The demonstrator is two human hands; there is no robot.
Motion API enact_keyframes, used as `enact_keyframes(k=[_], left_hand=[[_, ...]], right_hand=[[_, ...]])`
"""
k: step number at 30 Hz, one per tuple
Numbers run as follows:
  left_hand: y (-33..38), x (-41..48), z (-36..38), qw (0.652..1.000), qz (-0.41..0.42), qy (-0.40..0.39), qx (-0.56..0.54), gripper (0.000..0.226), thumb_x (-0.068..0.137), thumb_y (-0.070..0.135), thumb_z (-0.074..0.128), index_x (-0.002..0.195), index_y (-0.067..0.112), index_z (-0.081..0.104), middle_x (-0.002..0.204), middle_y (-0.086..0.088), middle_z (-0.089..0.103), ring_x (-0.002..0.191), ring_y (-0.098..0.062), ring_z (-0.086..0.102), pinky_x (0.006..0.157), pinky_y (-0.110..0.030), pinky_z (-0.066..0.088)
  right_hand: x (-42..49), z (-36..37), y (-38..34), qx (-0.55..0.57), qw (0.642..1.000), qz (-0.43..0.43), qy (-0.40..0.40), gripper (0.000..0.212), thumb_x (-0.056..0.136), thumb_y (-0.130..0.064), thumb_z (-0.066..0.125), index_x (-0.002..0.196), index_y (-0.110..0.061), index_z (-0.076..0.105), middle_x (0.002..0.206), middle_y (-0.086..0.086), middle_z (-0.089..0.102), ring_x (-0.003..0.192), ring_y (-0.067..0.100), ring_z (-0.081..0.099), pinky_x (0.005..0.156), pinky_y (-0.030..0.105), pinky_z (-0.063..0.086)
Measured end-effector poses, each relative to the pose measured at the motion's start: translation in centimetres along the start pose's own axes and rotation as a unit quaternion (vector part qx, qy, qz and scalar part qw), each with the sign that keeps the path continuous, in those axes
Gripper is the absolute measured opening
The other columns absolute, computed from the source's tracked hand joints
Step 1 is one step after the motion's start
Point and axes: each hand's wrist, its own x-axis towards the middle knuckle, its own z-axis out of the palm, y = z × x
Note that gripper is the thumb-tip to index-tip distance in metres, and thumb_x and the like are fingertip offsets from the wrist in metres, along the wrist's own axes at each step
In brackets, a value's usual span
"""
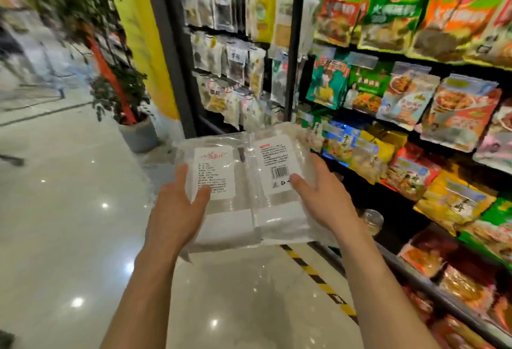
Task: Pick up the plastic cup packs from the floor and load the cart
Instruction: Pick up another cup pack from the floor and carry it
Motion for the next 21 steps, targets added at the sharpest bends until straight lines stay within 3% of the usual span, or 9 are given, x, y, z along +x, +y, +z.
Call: enact_keyframes(k=[3, 7, 11, 14, 17, 19, 21], left_hand=[[-4.1, 1.0, -4.5, 0.998, -0.047, 0.042, 0.014, 0.069, 0.091, 0.057, 0.047, 0.151, 0.036, 0.019, 0.142, -0.009, 0.048, 0.124, -0.030, 0.050, 0.098, -0.042, 0.041], [-9.2, 2.2, -8.9, 0.987, -0.123, 0.098, 0.043, 0.069, 0.092, 0.054, 0.048, 0.151, 0.035, 0.019, 0.139, -0.012, 0.050, 0.120, -0.032, 0.053, 0.094, -0.041, 0.043], [-13.3, 4.3, -11.8, 0.973, -0.168, 0.146, 0.062, 0.069, 0.093, 0.050, 0.050, 0.152, 0.033, 0.020, 0.137, -0.015, 0.050, 0.121, -0.033, 0.051, 0.090, -0.037, 0.040], [-16.3, 7.3, -12.9, 0.960, -0.202, 0.184, 0.067, 0.071, 0.092, 0.052, 0.050, 0.152, 0.034, 0.017, 0.140, -0.012, 0.048, 0.124, -0.031, 0.048, 0.086, -0.034, 0.037], [-18.9, 11.6, -13.8, 0.946, -0.231, 0.212, 0.082, 0.071, 0.092, 0.054, 0.049, 0.152, 0.035, 0.017, 0.140, -0.011, 0.048, 0.125, -0.030, 0.048, 0.089, -0.034, 0.038], [-20.1, 14.7, -14.2, 0.938, -0.246, 0.229, 0.089, 0.071, 0.092, 0.053, 0.049, 0.152, 0.035, 0.016, 0.141, -0.010, 0.047, 0.125, -0.028, 0.048, 0.092, -0.034, 0.038], [-21.4, 17.8, -14.6, 0.931, -0.258, 0.242, 0.096, 0.071, 0.093, 0.055, 0.047, 0.153, 0.035, 0.015, 0.144, -0.008, 0.045, 0.126, -0.027, 0.047, 0.095, -0.035, 0.039]], right_hand=[[2.5, 4.9, -4.3, 0.016, 0.997, -0.039, -0.064, 0.073, 0.088, -0.062, 0.047, 0.150, -0.035, 0.021, 0.143, 0.001, 0.049, 0.130, 0.026, 0.046, 0.100, 0.042, 0.042], [5.9, 11.1, -9.7, 0.031, 0.986, -0.091, -0.136, 0.076, 0.080, -0.069, 0.044, 0.147, -0.040, 0.023, 0.137, 0.000, 0.053, 0.123, 0.024, 0.052, 0.100, 0.046, 0.044], [9.4, 17.0, -13.9, 0.053, 0.973, -0.144, -0.173, 0.067, 0.092, -0.053, 0.051, 0.149, -0.029, 0.026, 0.139, -0.006, 0.050, 0.128, 0.020, 0.048, 0.101, 0.035, 0.040], [13.0, 21.7, -16.3, 0.067, 0.963, -0.177, -0.192, 0.065, 0.093, -0.048, 0.054, 0.149, -0.027, 0.029, 0.145, -0.007, 0.045, 0.132, 0.019, 0.043, 0.104, 0.036, 0.036], [17.7, 26.1, -18.7, 0.102, 0.950, -0.199, -0.219, 0.054, 0.093, -0.043, 0.056, 0.142, -0.030, 0.037, 0.134, -0.011, 0.052, 0.123, 0.016, 0.051, 0.097, 0.034, 0.042], [21.1, 28.6, -20.4, 0.123, 0.943, -0.192, -0.243, 0.054, 0.094, -0.040, 0.056, 0.144, -0.029, 0.036, 0.130, -0.014, 0.050, 0.121, 0.012, 0.049, 0.095, 0.029, 0.037], [24.6, 30.9, -22.2, 0.126, 0.934, -0.192, -0.273, 0.059, 0.096, -0.038, 0.055, 0.148, -0.027, 0.030, 0.140, -0.008, 0.048, 0.129, 0.018, 0.045, 0.091, 0.026, 0.032]])
